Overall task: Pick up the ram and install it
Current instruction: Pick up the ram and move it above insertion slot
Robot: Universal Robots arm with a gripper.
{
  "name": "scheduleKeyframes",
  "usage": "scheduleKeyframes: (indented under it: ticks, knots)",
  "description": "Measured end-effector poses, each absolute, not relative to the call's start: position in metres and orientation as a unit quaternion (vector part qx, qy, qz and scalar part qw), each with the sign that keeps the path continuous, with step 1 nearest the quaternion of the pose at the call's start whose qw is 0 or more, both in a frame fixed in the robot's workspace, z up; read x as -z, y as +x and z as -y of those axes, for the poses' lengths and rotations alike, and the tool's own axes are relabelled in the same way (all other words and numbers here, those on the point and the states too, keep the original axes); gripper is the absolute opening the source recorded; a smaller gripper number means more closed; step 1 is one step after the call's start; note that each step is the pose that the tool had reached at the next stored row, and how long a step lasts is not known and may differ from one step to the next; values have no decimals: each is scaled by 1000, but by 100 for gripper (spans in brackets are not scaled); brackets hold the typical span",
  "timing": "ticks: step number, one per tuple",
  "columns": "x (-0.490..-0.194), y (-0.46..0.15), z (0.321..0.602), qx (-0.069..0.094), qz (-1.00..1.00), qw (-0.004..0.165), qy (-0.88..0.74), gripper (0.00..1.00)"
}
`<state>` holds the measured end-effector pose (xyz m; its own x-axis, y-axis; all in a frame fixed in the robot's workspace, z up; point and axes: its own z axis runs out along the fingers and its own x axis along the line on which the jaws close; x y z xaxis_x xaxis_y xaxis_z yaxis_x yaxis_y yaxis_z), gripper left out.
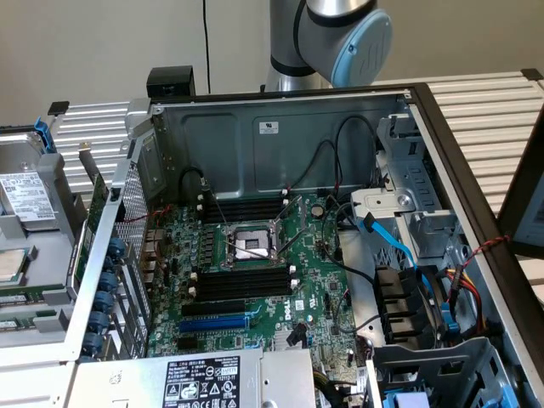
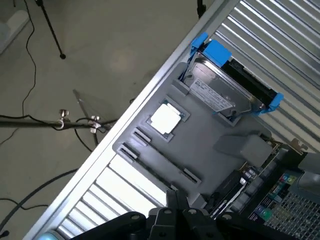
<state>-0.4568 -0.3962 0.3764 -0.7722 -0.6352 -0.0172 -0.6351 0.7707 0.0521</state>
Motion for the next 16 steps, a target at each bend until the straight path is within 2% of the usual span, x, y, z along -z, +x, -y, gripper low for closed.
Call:
scheduleKeyframes:
  ticks: [16]
  knots:
    - [-373, -457, 396, 27, 882, 5, 470, 11]
